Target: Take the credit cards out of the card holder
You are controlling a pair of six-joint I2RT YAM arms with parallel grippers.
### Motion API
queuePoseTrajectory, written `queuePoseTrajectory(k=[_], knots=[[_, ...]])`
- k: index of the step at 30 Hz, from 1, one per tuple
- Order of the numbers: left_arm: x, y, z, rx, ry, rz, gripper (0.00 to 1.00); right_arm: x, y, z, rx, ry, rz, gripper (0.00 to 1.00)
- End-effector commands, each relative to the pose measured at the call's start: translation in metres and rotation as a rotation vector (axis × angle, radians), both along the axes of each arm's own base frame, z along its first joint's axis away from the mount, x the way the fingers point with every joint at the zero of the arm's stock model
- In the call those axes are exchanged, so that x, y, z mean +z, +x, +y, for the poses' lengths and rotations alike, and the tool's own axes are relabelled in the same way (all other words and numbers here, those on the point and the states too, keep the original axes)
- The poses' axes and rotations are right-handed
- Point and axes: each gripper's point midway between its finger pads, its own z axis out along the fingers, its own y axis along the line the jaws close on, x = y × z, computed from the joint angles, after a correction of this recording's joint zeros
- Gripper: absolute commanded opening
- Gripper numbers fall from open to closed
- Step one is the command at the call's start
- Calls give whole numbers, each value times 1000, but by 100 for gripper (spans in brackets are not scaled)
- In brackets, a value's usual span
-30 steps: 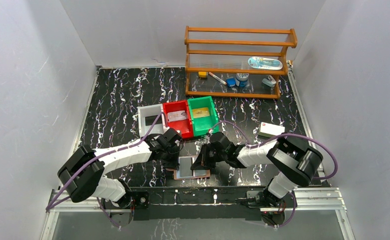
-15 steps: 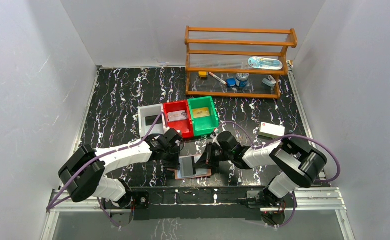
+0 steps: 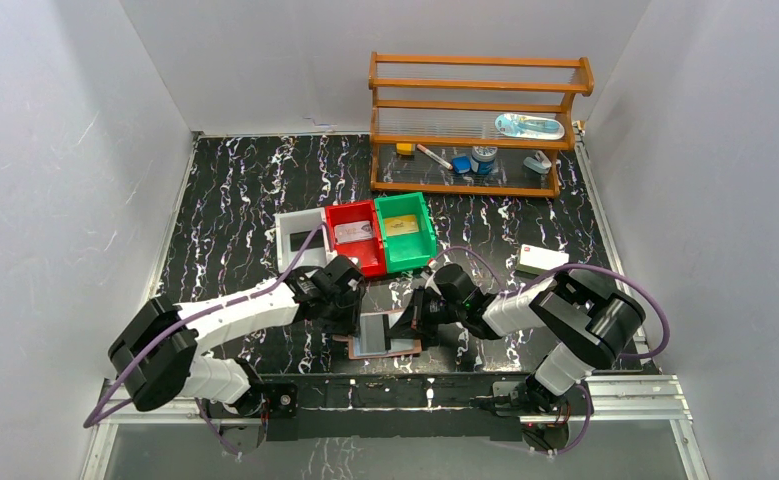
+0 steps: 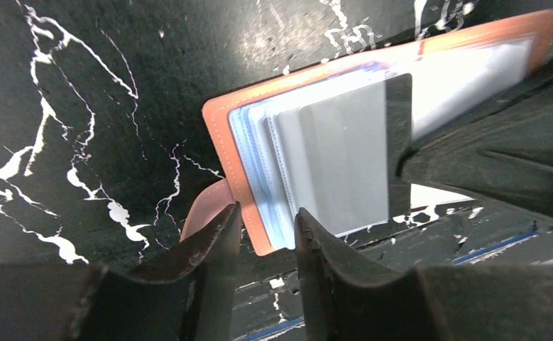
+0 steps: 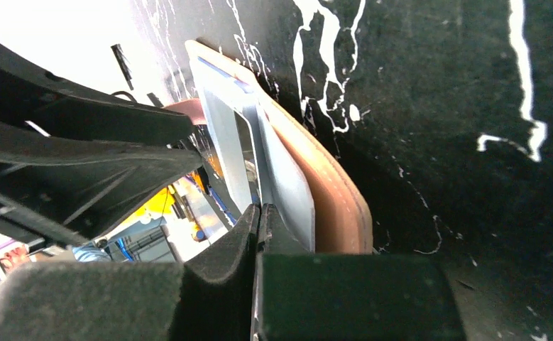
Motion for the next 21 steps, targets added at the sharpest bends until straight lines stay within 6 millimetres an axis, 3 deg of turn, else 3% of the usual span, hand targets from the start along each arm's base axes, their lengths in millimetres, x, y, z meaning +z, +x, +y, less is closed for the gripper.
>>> queuePoseTrajectory(k=[1,6,10,14,21], knots=[[35,13,-9,-7,-44,-80,41,-1,1,-3,-12,-3,-9,6],[55,17,-41,-81,-190,-97,49,-2,0,-3,-8,-5,-5,6],[44,8,-56,-128,-238,-30,46,-1,1,-3,-12,-6,-6,6],[14,-3,-49,-112,-194,53,32,-1,1,-3,-16,-11,-2,6],[-19,-13,-20,-47,-67,96,23,-1,2,-3,-16,-14,-2,7]])
